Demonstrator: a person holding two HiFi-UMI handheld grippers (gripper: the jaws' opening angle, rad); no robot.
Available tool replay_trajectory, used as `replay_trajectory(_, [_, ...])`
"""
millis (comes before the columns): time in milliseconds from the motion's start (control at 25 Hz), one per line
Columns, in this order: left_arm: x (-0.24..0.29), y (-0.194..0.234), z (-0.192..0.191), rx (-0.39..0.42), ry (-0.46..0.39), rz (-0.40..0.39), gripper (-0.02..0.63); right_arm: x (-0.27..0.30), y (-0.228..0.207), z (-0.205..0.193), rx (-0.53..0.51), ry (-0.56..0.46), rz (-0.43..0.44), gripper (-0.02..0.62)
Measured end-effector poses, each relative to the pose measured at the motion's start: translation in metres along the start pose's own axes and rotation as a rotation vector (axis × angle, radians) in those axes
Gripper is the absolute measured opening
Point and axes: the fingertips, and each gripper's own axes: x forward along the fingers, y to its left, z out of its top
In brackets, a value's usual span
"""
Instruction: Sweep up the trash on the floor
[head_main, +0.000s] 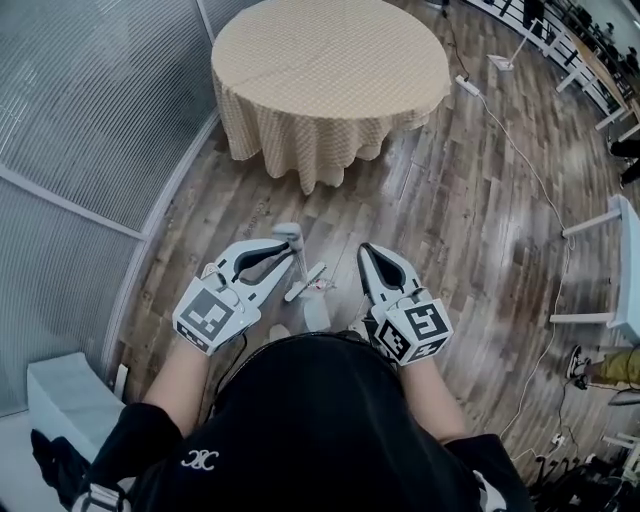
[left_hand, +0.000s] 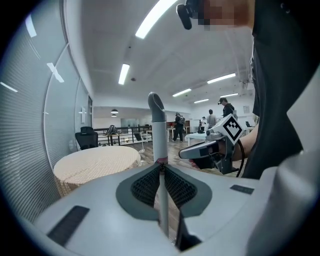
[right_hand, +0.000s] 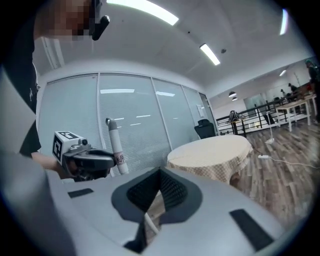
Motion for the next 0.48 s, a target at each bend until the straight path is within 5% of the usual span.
replay_trajectory(480, [-0.02,0.009,-0.001,-0.015,-0.009,0.042,0.021,0.009,0.017,0.007,0.016,-0.027,0.046,0.012])
